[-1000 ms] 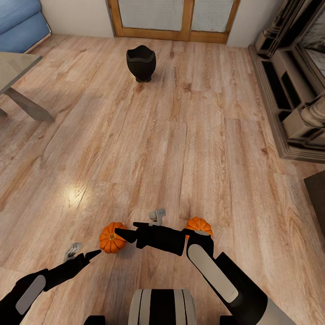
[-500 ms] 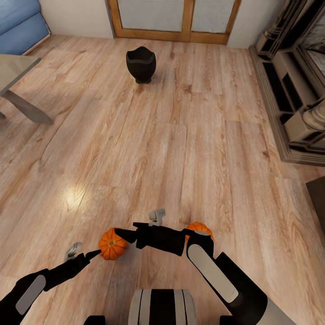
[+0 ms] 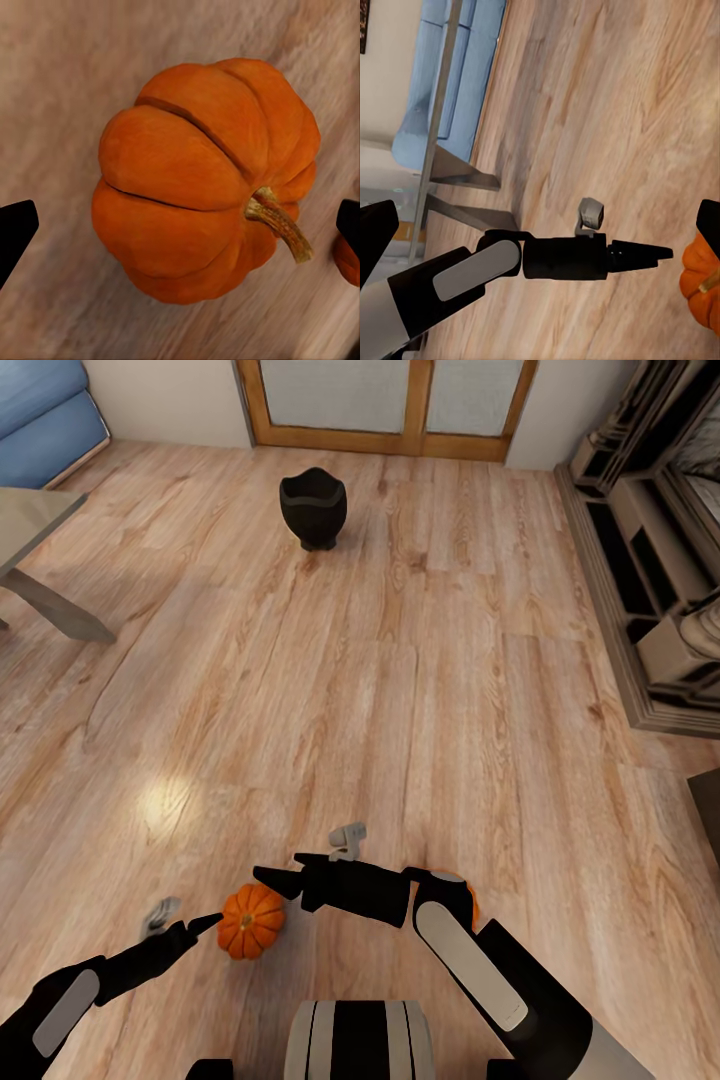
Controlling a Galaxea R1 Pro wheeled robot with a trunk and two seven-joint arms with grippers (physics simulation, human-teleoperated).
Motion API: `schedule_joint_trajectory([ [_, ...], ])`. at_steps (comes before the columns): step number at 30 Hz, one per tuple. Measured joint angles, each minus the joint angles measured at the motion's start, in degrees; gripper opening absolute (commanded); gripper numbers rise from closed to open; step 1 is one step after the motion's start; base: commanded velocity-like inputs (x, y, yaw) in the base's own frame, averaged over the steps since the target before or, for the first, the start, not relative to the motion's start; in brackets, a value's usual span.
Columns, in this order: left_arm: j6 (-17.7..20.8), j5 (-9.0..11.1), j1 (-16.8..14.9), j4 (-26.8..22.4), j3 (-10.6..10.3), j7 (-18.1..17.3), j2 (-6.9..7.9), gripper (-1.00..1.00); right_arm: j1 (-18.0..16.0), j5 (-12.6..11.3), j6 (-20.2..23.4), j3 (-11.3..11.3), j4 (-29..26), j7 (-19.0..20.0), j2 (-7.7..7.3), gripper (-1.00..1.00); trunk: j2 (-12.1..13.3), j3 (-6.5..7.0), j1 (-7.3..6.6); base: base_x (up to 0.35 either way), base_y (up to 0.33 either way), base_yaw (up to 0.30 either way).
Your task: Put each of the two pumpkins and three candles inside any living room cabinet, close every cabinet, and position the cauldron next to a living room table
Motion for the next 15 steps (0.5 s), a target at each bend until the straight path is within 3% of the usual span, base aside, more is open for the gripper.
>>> schedule_joint_trajectory([
  [15, 0.0, -0.03, 0.0, 0.07, 0.04, 0.24, -0.13, 1.0, -0.01, 0.0, -0.05, -0.04, -0.03, 0.0, 0.0, 1.0, 0.0, 0.0, 0.0, 0.025, -0.025, 0.0],
])
